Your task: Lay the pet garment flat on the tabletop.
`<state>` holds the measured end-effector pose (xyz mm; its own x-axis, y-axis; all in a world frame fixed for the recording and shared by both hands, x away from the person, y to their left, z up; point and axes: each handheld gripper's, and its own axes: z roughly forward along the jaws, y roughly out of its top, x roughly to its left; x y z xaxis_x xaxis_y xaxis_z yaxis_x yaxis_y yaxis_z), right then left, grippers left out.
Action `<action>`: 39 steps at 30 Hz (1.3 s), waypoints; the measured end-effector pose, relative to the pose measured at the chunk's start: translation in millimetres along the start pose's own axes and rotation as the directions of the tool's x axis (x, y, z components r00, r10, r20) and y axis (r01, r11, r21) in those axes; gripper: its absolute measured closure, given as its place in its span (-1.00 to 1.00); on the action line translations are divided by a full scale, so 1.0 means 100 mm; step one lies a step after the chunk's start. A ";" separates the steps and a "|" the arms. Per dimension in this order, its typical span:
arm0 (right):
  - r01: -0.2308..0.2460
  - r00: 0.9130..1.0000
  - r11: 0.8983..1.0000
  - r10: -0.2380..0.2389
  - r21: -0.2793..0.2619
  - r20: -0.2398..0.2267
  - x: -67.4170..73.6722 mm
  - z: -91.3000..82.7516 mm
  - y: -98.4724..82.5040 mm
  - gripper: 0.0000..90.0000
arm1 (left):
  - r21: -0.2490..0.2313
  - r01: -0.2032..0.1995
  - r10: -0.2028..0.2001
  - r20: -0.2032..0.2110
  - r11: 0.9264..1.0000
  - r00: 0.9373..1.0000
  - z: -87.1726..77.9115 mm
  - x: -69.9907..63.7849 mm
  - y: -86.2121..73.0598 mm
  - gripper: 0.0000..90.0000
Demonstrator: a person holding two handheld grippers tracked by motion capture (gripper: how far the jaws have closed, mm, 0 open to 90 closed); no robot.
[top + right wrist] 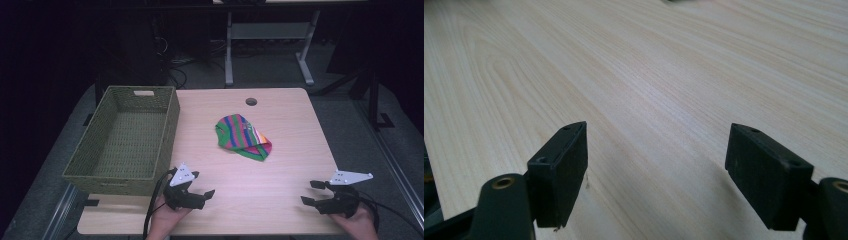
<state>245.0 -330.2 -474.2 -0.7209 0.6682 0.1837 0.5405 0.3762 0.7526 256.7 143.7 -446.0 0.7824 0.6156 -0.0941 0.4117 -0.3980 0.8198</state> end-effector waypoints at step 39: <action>0.059 0.991 0.987 -0.040 0.149 -0.129 -0.11 0.49 1.02 -0.56 | 0.000 -0.001 0.001 0.003 1.000 1.000 -0.04 0.01 -0.02 -0.62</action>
<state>329.3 -267.7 -430.4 -0.7920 0.5640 0.2339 0.5555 0.5067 0.6593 254.8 147.8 -445.0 0.7844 0.6129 -0.0947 0.4108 -0.3991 0.8197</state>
